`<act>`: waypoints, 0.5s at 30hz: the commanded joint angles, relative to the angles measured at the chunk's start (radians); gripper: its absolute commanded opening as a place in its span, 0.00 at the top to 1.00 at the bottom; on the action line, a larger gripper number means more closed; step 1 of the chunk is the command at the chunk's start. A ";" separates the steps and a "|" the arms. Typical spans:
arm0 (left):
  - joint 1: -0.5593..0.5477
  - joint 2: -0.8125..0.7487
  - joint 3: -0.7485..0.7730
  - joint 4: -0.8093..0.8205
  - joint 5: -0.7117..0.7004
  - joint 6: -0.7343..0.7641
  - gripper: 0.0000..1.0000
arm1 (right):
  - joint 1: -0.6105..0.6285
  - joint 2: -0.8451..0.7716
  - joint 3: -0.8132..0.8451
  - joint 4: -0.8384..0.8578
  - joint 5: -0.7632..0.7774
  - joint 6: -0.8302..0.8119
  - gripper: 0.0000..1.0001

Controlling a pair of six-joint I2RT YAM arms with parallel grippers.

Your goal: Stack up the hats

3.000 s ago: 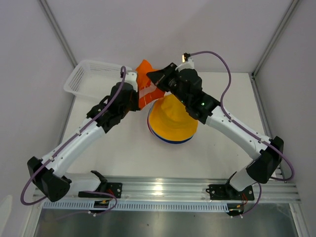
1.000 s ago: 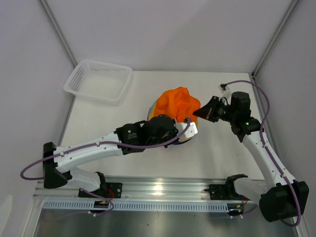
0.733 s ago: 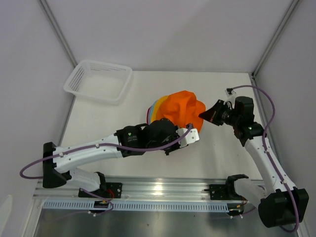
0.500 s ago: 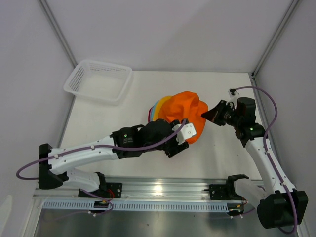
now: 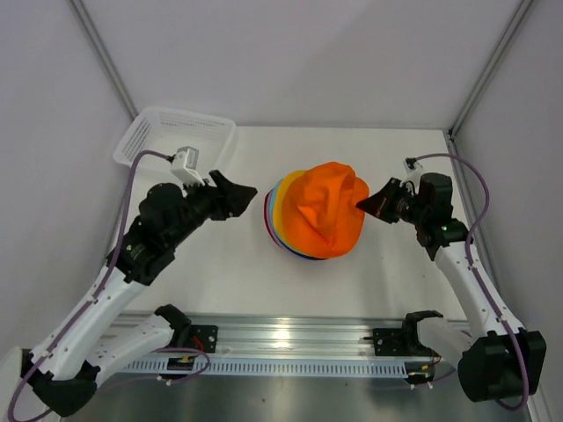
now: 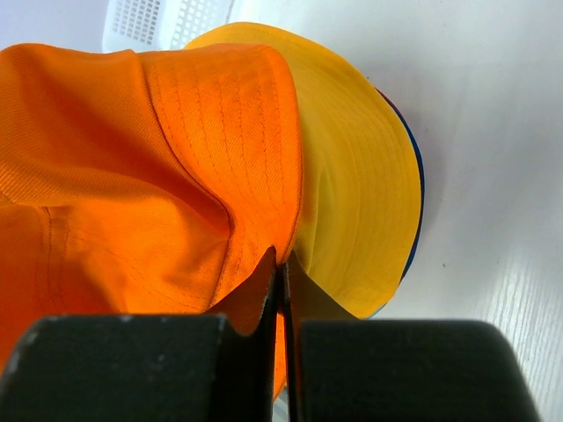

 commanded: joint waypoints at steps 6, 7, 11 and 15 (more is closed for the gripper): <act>0.110 0.211 -0.173 0.424 0.468 -0.459 0.32 | -0.007 0.040 -0.024 0.138 -0.019 -0.032 1.00; 0.110 0.222 -0.189 0.439 0.477 -0.502 0.31 | -0.007 0.045 -0.021 0.140 -0.017 -0.029 1.00; 0.110 0.224 -0.267 0.524 0.453 -0.569 0.24 | -0.007 0.055 -0.016 0.143 -0.017 -0.024 1.00; 0.110 0.230 -0.330 0.658 0.431 -0.640 0.22 | -0.007 0.072 -0.007 0.148 -0.020 -0.012 1.00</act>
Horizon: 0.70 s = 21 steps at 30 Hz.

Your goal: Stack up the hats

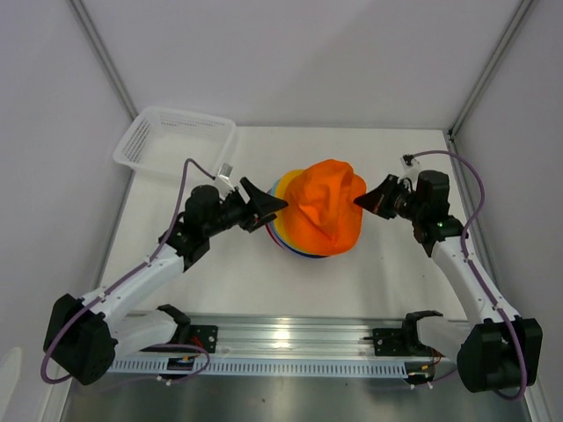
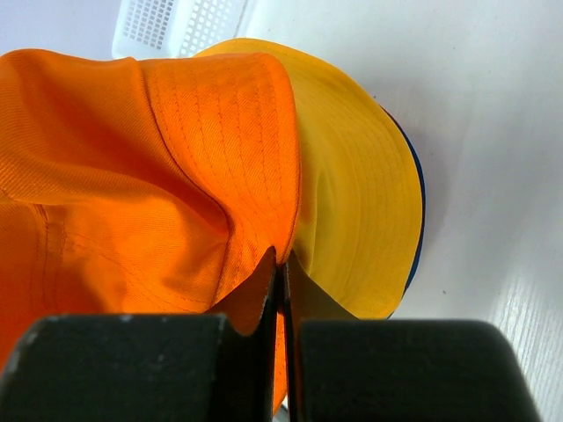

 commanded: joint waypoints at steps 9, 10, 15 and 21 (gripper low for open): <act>0.007 0.072 -0.070 0.361 0.062 -0.207 0.26 | -0.004 0.016 0.022 0.019 0.014 0.003 1.00; 0.007 0.072 -0.076 0.361 0.053 -0.214 0.26 | -0.004 0.013 0.022 0.017 0.014 0.002 1.00; 0.007 0.080 -0.087 0.366 0.036 -0.221 0.28 | -0.004 0.014 0.028 0.014 0.012 -0.001 1.00; 0.009 0.101 -0.119 0.421 0.024 -0.257 0.49 | -0.002 0.031 0.031 0.022 0.009 0.003 1.00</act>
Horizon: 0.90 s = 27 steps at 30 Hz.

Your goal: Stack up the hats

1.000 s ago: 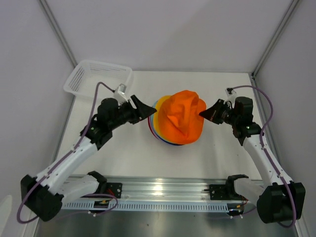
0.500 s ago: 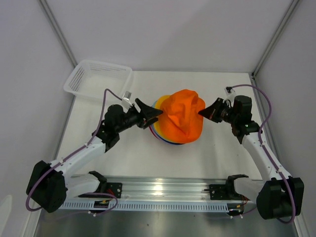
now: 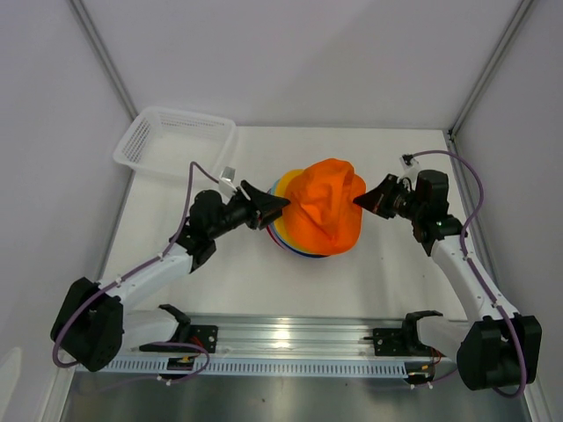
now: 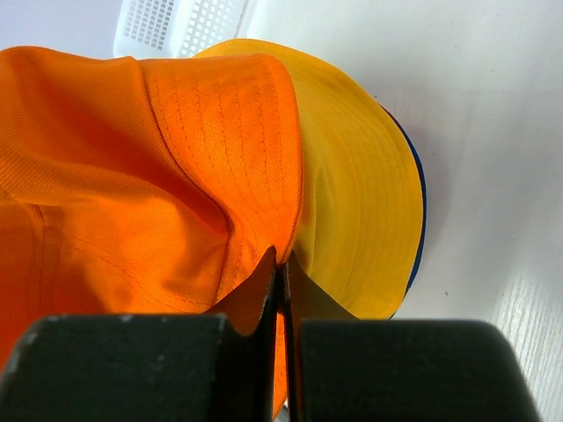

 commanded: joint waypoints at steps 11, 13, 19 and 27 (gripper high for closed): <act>0.007 0.055 0.006 0.188 -0.029 0.042 0.99 | 0.015 0.036 0.092 -0.062 0.036 -0.054 1.00; 0.007 0.036 0.038 0.175 -0.037 0.128 0.99 | 0.015 0.034 0.116 -0.073 0.039 -0.055 1.00; 0.007 -0.047 0.244 -0.146 -0.068 0.444 0.99 | 0.009 0.055 0.231 -0.223 0.038 -0.074 1.00; -0.018 -0.101 0.292 -0.315 -0.034 0.519 0.99 | 0.001 -0.015 0.255 -0.333 -0.008 -0.057 1.00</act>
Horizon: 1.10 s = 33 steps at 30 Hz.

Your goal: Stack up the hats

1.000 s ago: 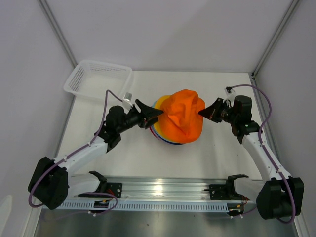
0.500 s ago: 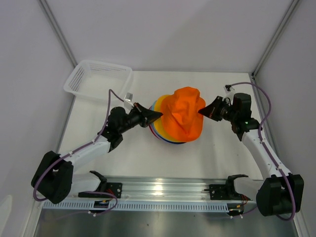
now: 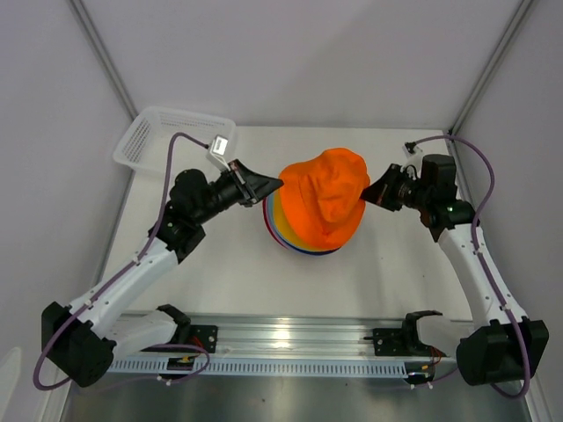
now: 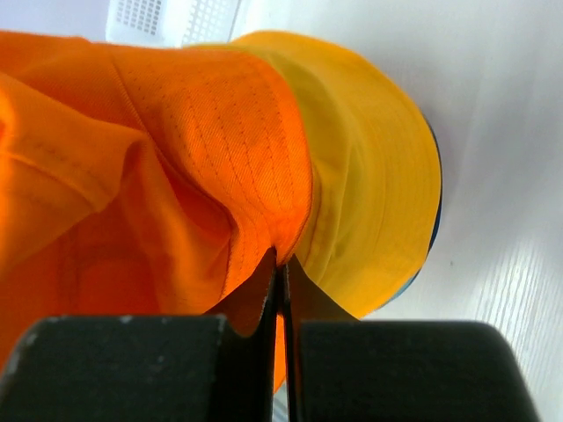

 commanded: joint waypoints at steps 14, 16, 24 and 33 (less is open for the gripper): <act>-0.094 0.072 0.022 -0.183 -0.073 0.090 0.99 | -0.035 -0.139 -0.043 -0.168 0.068 -0.053 1.00; -0.090 0.097 0.036 -0.249 -0.143 0.094 0.99 | -0.036 -0.121 -0.054 -0.164 0.102 -0.050 1.00; -0.006 0.140 0.042 -0.311 -0.261 0.099 0.99 | -0.050 0.081 -0.135 0.014 0.053 -0.012 1.00; 0.037 0.170 0.116 -0.299 -0.199 0.125 0.99 | -0.052 0.258 -0.013 0.051 -0.091 -0.012 1.00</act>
